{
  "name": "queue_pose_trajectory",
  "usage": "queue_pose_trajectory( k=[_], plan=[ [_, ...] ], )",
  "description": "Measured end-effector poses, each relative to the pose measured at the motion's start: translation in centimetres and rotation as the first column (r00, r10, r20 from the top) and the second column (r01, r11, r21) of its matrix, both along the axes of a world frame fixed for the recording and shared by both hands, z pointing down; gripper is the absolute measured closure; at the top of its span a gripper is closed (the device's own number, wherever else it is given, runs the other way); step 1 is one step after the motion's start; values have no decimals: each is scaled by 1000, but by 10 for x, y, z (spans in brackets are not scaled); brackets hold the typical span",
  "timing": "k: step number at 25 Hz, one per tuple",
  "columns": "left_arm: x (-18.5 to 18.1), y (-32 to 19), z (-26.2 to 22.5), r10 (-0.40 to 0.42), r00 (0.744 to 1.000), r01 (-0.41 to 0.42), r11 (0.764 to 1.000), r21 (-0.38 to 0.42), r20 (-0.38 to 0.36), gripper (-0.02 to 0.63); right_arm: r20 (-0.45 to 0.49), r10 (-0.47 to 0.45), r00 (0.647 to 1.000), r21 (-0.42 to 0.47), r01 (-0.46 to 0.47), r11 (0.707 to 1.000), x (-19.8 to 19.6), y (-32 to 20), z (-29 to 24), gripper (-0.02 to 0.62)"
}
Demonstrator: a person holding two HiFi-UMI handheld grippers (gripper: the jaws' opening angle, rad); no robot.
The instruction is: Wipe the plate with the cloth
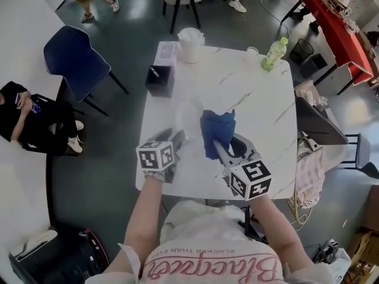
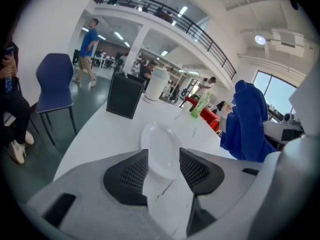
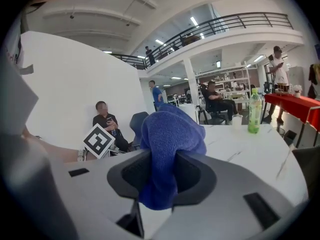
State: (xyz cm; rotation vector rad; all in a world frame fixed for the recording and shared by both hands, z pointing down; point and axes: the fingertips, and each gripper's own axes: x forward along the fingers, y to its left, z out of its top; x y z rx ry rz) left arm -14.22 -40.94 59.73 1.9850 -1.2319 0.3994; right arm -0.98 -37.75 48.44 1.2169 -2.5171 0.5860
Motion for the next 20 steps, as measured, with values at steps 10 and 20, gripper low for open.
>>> queue_pose_trajectory(
  k=[10,20],
  plan=[
    [-3,-25,48,20,998,-33,979,-202,-66,423,-108,101,989,-161,-118,980,-5,-51,95,491],
    [7,-44,54,-1,993,-27,973,-229,-121,425,-116,75,991,-235,-100,967,-18,-80,135,491]
  ],
)
